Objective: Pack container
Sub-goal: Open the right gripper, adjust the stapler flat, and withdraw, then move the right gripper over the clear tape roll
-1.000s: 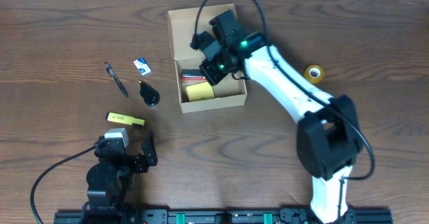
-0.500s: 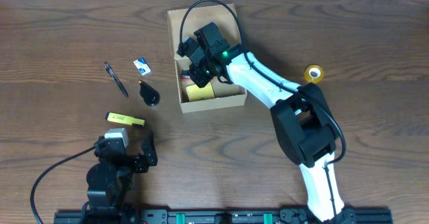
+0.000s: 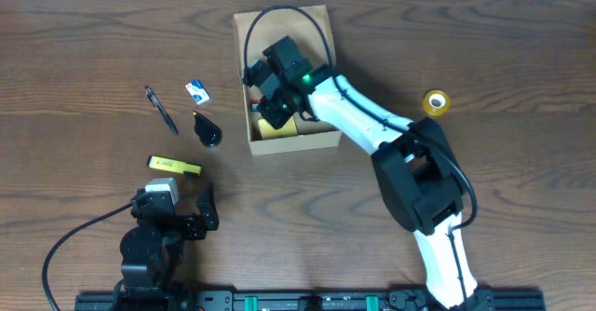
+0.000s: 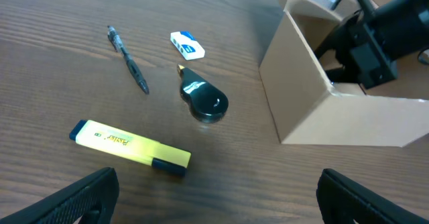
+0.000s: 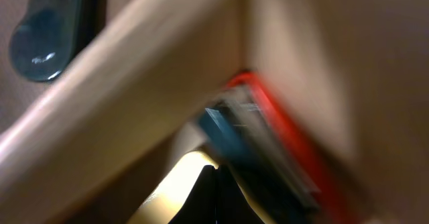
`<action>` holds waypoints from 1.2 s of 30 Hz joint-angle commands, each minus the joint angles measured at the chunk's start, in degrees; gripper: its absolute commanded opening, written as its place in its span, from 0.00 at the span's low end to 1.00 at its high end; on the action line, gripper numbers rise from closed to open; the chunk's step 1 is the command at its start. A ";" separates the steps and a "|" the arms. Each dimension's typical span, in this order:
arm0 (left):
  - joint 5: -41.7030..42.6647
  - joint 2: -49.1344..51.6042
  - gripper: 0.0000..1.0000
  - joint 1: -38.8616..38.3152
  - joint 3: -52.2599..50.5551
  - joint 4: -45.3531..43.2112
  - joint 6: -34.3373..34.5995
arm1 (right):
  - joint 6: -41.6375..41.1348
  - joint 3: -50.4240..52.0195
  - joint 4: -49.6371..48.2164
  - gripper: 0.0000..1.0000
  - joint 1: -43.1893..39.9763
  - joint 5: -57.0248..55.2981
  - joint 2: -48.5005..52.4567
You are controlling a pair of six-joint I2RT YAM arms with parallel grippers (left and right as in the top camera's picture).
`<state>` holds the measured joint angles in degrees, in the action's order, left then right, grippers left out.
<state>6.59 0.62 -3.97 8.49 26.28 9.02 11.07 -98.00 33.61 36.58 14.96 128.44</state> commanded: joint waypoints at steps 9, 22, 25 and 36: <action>-0.81 -0.39 0.95 -0.24 -1.05 -0.20 -0.20 | -3.34 -0.20 0.55 0.01 2.64 -0.66 0.44; -0.79 -0.39 0.95 -0.24 -1.05 -0.20 -0.22 | -6.03 -0.24 -2.47 0.01 1.22 -10.75 -10.49; -0.81 -0.39 0.95 -0.24 -1.05 -0.20 -0.22 | -11.32 -0.24 -2.05 0.01 -0.11 -13.33 -15.76; -0.81 -0.39 0.95 -0.24 -1.05 -0.20 -0.22 | -30.88 -0.24 24.15 0.01 -7.89 -21.07 -27.19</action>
<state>6.59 0.62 -3.97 8.49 26.28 9.02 -11.64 -98.41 53.76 30.28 -1.21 101.58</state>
